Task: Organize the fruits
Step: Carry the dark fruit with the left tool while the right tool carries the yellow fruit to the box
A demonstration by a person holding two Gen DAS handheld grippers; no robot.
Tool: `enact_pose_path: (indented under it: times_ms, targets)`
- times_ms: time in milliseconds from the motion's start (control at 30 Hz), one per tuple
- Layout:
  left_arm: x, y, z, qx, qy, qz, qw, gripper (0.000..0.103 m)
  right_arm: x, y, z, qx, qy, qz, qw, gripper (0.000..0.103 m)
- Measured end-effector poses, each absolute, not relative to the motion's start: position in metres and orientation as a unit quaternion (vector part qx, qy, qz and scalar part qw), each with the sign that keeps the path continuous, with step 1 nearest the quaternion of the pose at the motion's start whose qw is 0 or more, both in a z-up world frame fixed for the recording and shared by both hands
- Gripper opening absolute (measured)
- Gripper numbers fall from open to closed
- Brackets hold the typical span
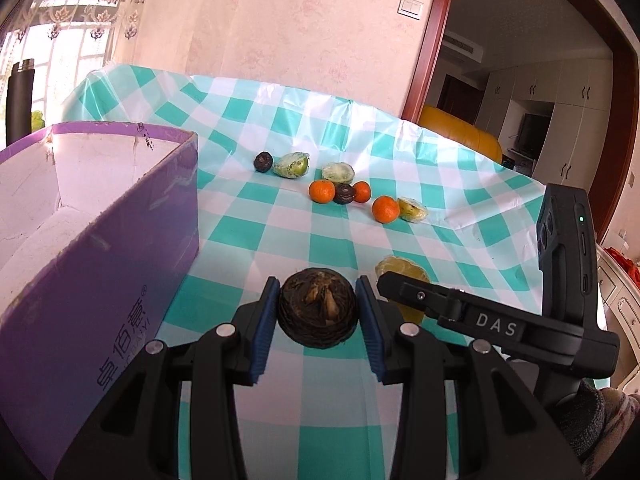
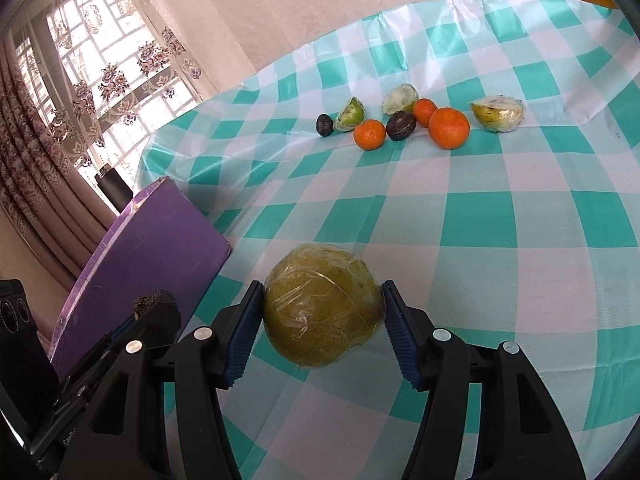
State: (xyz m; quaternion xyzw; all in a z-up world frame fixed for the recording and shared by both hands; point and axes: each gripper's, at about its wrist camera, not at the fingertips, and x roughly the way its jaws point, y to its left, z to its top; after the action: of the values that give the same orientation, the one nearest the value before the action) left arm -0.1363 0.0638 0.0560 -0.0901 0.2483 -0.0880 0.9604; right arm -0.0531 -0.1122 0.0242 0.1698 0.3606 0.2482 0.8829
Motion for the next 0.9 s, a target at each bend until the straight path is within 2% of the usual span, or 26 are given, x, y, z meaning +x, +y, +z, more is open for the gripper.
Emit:
enact_pose_path:
  times_ms: [267,533,700,900]
  targets:
    - [-0.175,0.081,0.102,-0.073,0.177,-0.059,0.98,0.039,-0.055,-0.111,0.033,0.247,0.33,0.335,0.847,0.059]
    - [-0.211,0.117,0.15,-0.092,0.119,-0.005,0.989,0.039,-0.061,-0.084,0.068,0.257,0.307,0.393,0.828,0.059]
    - [-0.226,0.151,0.164,-0.102,0.111,0.055,0.987,0.039,-0.067,-0.046,0.093,0.224,0.297,0.429,0.823,0.059]
    - [-0.23,0.195,0.156,-0.119,0.136,0.125,0.975,0.039,-0.072,0.009,0.123,0.179,0.28,0.468,0.819,0.059]
